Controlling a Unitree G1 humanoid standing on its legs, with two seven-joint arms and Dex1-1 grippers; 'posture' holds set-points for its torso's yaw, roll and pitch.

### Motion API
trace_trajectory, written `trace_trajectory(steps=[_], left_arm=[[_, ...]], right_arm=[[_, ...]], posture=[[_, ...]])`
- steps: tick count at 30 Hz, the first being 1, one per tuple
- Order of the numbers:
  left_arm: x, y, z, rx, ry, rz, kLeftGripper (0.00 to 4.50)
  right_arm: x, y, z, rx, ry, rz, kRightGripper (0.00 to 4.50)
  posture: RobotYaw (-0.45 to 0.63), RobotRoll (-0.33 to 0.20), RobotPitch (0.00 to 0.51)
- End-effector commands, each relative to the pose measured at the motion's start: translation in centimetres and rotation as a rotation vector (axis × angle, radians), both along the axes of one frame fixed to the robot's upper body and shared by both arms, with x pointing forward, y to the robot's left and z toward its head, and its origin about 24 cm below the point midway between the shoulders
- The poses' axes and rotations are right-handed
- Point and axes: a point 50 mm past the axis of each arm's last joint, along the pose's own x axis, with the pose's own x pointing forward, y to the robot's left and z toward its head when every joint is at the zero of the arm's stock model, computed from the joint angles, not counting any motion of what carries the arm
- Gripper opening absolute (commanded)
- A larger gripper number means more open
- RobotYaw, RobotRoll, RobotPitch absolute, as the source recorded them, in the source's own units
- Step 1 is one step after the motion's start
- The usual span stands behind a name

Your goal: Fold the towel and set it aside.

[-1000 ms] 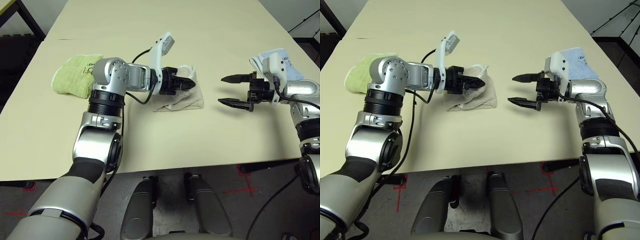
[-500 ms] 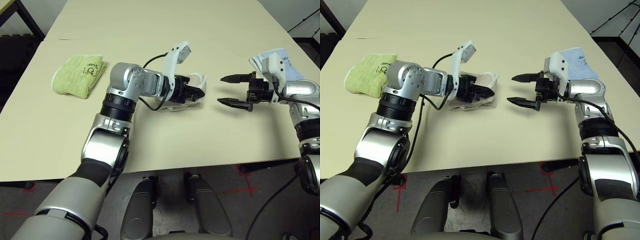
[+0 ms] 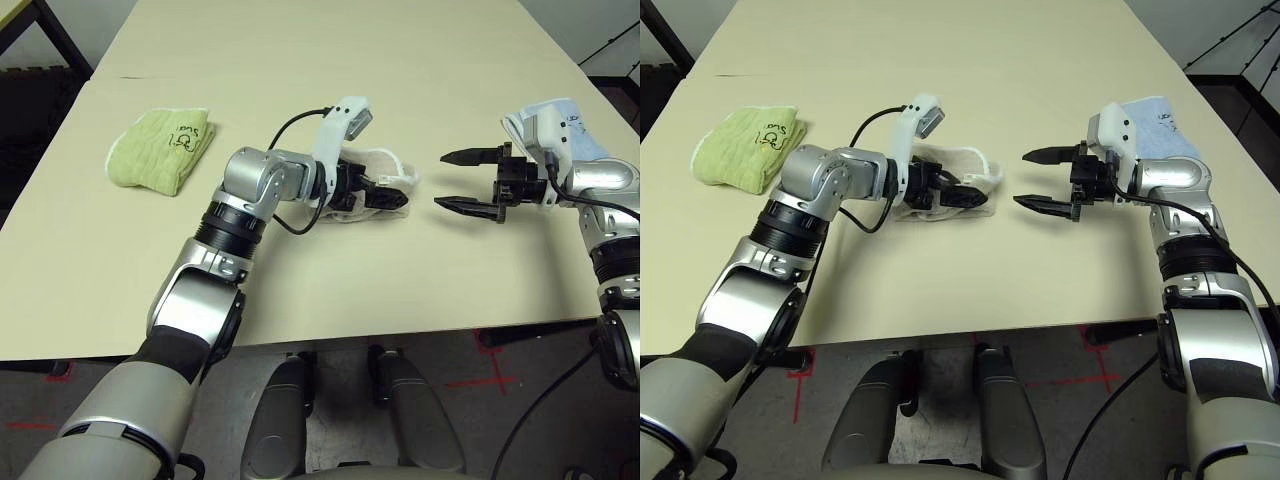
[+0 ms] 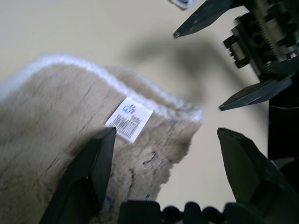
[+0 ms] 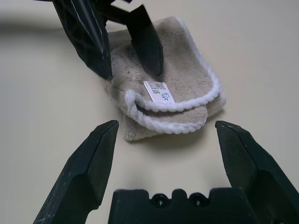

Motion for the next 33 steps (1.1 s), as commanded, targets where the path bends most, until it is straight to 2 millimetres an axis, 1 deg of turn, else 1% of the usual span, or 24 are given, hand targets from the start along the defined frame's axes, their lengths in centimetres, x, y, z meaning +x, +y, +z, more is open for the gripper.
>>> trace_trajectory(steps=[1, 4, 6, 7, 8, 10, 12, 16, 20, 21, 23, 27, 32, 33], left_arm=[[-0.5, -0.2, 1.2, -0.065, -0.075, -0.085, 4.48], [-0.5, 1.7, 2.6, -0.153, -0.183, -0.146, 4.48], [-0.5, 2.5, 3.0, -0.180, -0.241, -0.178, 4.48], [-0.4, 3.3, 3.0, -0.169, -0.277, -0.185, 4.48], [-0.2, 4.6, 3.1, -0.170, -0.324, -0.182, 4.48], [0.0, 6.8, 2.7, -0.135, -0.447, -0.206, 4.48], [0.0, 8.2, 2.3, -0.127, -0.510, -0.229, 4.48], [0.1, 10.3, 1.3, -0.098, -0.578, -0.258, 4.48], [-0.1, 11.4, 0.8, -0.079, -0.620, -0.289, 4.48], [-0.2, 11.5, 0.7, -0.075, -0.630, -0.295, 4.50], [-0.3, 11.7, 0.7, -0.083, -0.637, -0.300, 4.50], [-0.4, 11.9, 0.5, -0.080, -0.658, -0.322, 4.50], [-0.3, 11.9, 0.2, -0.086, -0.638, -0.322, 4.50], [-0.3, 11.8, 0.1, -0.088, -0.630, -0.319, 4.50]], right_arm=[[-0.1, -0.2, -0.1, -0.008, 0.013, 0.004, 4.50], [0.0, -0.3, 0.1, 0.002, 0.016, 0.004, 4.50], [0.0, -0.4, 0.2, 0.008, 0.017, 0.003, 4.50], [0.0, -0.4, 0.3, 0.015, 0.019, 0.003, 4.50], [0.0, -0.2, 0.4, 0.029, 0.021, 0.007, 4.50], [0.1, 0.1, 0.5, 0.055, 0.020, 0.017, 4.50], [0.2, 0.6, 0.7, 0.088, 0.017, 0.023, 4.50], [0.5, 1.6, 1.2, 0.150, 0.013, 0.049, 4.50], [0.3, 1.8, 1.4, 0.137, 0.011, 0.080, 4.50], [0.3, 1.8, 1.4, 0.129, 0.010, 0.085, 4.12], [0.1, 1.7, 1.1, 0.106, 0.011, 0.100, 3.57], [-0.2, 1.7, 0.8, 0.083, 0.013, 0.122, 2.07], [-0.3, 1.9, 0.6, 0.082, 0.021, 0.128, 0.11], [-0.3, 1.9, 0.6, 0.082, 0.022, 0.128, 0.02]], posture=[[0.01, 0.000, 0.191], [0.01, 0.000, 0.192], [0.01, 0.000, 0.192], [0.01, 0.000, 0.192], [0.01, 0.000, 0.192], [0.01, 0.000, 0.191], [0.01, 0.000, 0.192], [0.01, 0.000, 0.192], [0.03, 0.000, 0.190], [0.03, 0.000, 0.190], [0.03, 0.000, 0.189], [0.02, 0.000, 0.192], [0.02, 0.000, 0.194], [0.02, 0.000, 0.196]])
